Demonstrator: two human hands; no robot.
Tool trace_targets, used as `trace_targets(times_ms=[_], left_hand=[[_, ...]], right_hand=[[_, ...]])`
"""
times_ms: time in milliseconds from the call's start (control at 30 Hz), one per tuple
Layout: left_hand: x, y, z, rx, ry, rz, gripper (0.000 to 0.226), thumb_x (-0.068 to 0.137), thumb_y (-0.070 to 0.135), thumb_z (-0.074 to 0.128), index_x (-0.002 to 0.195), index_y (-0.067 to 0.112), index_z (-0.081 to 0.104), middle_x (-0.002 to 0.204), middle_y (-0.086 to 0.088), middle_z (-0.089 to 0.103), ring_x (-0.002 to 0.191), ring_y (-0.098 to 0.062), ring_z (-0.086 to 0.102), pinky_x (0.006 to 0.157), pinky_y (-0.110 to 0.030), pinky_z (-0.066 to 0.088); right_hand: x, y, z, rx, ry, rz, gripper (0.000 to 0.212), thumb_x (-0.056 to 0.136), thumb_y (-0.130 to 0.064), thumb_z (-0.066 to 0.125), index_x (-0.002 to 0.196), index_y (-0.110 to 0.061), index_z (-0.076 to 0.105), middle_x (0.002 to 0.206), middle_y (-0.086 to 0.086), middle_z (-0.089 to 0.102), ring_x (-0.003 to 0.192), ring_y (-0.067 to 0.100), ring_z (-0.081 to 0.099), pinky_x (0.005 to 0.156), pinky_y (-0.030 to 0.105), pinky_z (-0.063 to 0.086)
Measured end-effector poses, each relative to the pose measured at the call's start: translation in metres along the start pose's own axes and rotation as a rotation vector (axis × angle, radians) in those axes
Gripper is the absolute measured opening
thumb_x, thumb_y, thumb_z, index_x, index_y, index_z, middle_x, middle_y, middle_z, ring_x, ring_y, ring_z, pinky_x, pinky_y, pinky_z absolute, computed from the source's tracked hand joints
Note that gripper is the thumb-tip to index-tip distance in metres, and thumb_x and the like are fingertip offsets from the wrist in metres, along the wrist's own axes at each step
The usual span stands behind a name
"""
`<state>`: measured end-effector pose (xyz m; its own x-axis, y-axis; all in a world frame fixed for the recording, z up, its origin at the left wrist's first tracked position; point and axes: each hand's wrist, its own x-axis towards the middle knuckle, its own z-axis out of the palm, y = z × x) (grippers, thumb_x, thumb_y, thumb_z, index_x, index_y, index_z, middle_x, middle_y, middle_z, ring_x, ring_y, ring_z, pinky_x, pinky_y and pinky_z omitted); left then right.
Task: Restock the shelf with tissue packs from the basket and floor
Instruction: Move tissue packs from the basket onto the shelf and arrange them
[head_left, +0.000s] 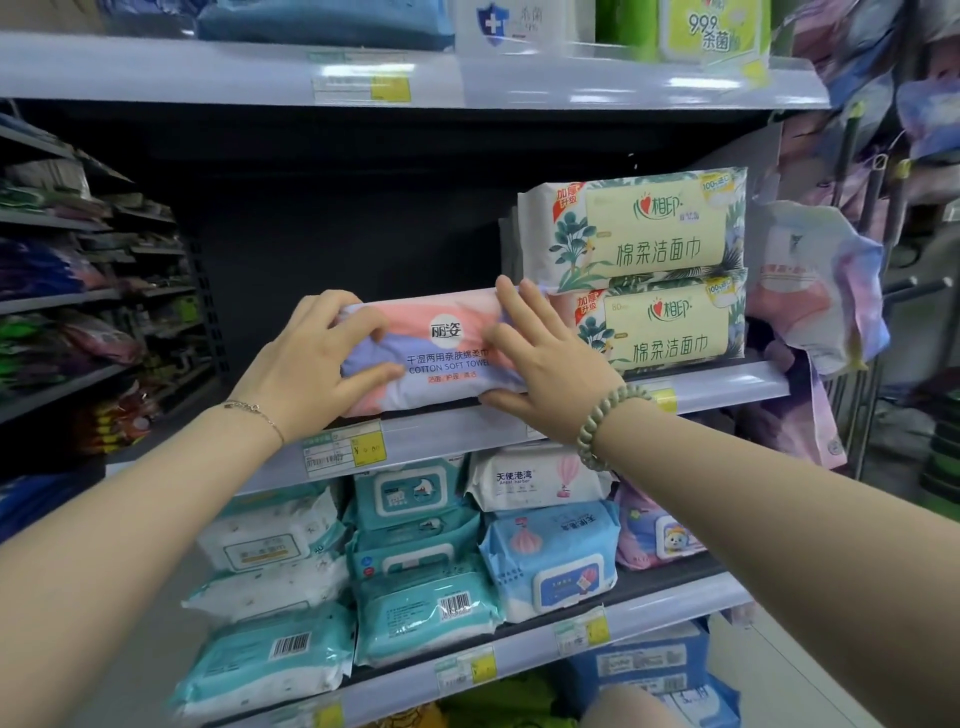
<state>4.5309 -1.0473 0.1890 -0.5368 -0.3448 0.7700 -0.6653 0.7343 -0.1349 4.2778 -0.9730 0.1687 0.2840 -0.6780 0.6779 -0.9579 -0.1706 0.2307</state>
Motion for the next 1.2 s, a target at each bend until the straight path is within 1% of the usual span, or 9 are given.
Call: trace_targets(times_ms=[133, 233, 300, 400, 500, 567, 667, 900, 1200], left_hand=[[0.003, 0.001, 0.007, -0.074, -0.004, -0.116, 0.037, 0.081, 0.046, 0.068, 0.103, 0.016, 0.059, 0.11, -0.005, 0.044, 0.102, -0.024, 0.04, 0.082, -0.039, 0.046], [0.004, 0.006, 0.015, -0.072, -0.024, -0.143, 0.03, 0.081, 0.033, 0.073, 0.1, 0.012, 0.061, 0.112, -0.008, 0.042, 0.105, -0.025, 0.038, 0.086, -0.038, 0.044], [0.005, 0.013, 0.018, -0.044, -0.046, -0.142, 0.027, 0.082, 0.031, 0.071, 0.098, 0.013, 0.06, 0.114, -0.007, 0.041, 0.108, -0.023, 0.036, 0.081, -0.039, 0.045], [0.005, 0.024, 0.019, 0.086, -0.005, -0.096, 0.021, 0.081, 0.026, 0.07, 0.095, 0.013, 0.059, 0.122, -0.008, 0.045, 0.114, -0.023, 0.034, 0.071, -0.041, 0.049], [0.007, 0.042, 0.019, 0.215, 0.059, 0.043, 0.022, 0.078, 0.029, 0.059, 0.092, 0.012, 0.06, 0.123, -0.012, 0.05, 0.114, -0.029, 0.037, 0.075, -0.045, 0.045], [0.009, 0.059, 0.022, 0.233, 0.052, 0.12, 0.03, 0.077, 0.033, 0.049, 0.093, 0.011, 0.061, 0.121, -0.013, 0.052, 0.112, -0.031, 0.04, 0.076, -0.045, 0.044], [0.009, 0.083, 0.032, 0.193, 0.014, 0.2, 0.033, 0.075, 0.034, 0.047, 0.094, 0.012, 0.061, 0.115, -0.014, 0.056, 0.108, -0.031, 0.044, 0.078, -0.044, 0.047], [0.005, 0.134, 0.07, 0.148, -0.108, 0.303, 0.038, 0.071, 0.036, 0.045, 0.1, 0.014, 0.056, 0.111, -0.011, 0.057, 0.101, -0.028, 0.047, 0.071, -0.04, 0.047], [0.004, 0.213, 0.127, -0.02, -0.288, 0.365, 0.039, 0.072, 0.04, 0.041, 0.1, 0.019, 0.058, 0.097, 0.001, 0.057, 0.088, -0.024, 0.057, 0.064, -0.038, 0.046]], right_hand=[[-0.001, -0.002, 0.004, -0.006, -0.089, 0.013, 0.056, 0.09, -0.052, 0.049, 0.138, -0.026, 0.034, 0.159, 0.005, -0.004, 0.146, 0.027, -0.003, 0.115, 0.045, 0.018], [-0.007, -0.002, 0.01, 0.013, -0.172, 0.058, 0.053, 0.092, -0.055, 0.04, 0.139, -0.033, 0.028, 0.159, 0.0, -0.008, 0.146, 0.022, -0.002, 0.115, 0.043, 0.019], [-0.013, -0.001, 0.011, 0.024, -0.195, 0.085, 0.054, 0.093, -0.055, 0.036, 0.141, -0.034, 0.027, 0.159, -0.001, -0.007, 0.146, 0.02, 0.0, 0.114, 0.043, 0.019], [-0.019, -0.002, 0.006, -0.015, -0.163, 0.09, 0.051, 0.093, -0.05, 0.038, 0.137, -0.025, 0.035, 0.155, 0.006, 0.016, 0.141, 0.023, 0.018, 0.108, 0.043, 0.029], [-0.026, -0.003, 0.0, -0.083, -0.055, 0.018, 0.043, 0.086, -0.039, 0.048, 0.121, -0.015, 0.049, 0.13, 0.009, 0.047, 0.116, 0.028, 0.046, 0.085, 0.041, 0.044], [-0.031, -0.002, -0.002, -0.119, 0.002, -0.023, 0.038, 0.079, -0.035, 0.054, 0.109, -0.012, 0.055, 0.115, 0.01, 0.056, 0.1, 0.03, 0.054, 0.075, 0.039, 0.046], [-0.043, 0.004, -0.003, -0.172, 0.013, -0.047, 0.035, 0.076, -0.034, 0.054, 0.103, -0.012, 0.057, 0.104, 0.009, 0.057, 0.09, 0.03, 0.054, 0.072, 0.039, 0.046], [-0.098, 0.036, -0.009, -0.234, -0.057, 0.018, 0.028, 0.073, -0.031, 0.048, 0.092, -0.012, 0.054, 0.096, 0.009, 0.056, 0.084, 0.03, 0.052, 0.065, 0.038, 0.043], [-0.188, 0.086, -0.009, -0.295, -0.242, 0.218, 0.034, 0.074, -0.035, 0.047, 0.1, -0.014, 0.056, 0.096, 0.006, 0.055, 0.083, 0.029, 0.052, 0.066, 0.04, 0.043]])
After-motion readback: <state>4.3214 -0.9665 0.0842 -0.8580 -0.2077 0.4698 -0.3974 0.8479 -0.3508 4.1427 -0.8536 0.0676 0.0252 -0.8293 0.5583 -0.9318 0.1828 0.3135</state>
